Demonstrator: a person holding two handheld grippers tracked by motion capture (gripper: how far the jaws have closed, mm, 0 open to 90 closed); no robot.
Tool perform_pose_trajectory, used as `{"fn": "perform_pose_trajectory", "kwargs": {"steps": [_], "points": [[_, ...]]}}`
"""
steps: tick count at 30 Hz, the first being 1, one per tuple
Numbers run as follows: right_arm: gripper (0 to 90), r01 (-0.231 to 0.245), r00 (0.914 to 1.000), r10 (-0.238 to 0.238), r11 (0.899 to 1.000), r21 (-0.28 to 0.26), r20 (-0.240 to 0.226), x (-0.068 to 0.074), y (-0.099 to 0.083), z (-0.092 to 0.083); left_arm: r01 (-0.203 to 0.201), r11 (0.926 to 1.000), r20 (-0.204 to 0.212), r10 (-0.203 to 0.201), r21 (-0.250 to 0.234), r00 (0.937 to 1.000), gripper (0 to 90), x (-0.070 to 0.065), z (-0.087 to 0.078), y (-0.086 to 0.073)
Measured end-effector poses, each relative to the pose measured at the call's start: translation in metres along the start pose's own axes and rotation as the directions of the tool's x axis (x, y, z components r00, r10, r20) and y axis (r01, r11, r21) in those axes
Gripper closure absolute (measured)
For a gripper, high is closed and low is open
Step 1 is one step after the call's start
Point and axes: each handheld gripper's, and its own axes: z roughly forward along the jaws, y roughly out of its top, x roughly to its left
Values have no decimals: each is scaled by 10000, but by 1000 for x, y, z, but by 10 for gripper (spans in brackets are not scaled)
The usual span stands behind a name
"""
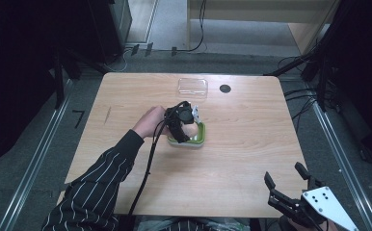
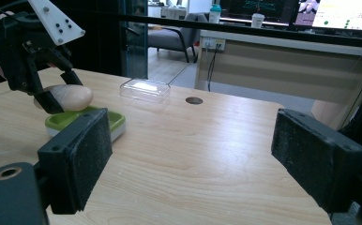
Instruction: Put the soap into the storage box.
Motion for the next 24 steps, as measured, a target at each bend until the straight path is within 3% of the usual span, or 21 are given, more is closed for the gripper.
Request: {"fn": "perform_pose_trajectory", "kwargs": {"steps": [15,24], "points": [[132,-25,9999,24,10000,39,163,-2,-1,-4,-403,9992,22,403,-57,9992,335,6,12,7],[132,-58,9997,57,10000,51,226,-2,-1,-6,-386,9992,53,385,76,9992,335,13,23,6]]}}
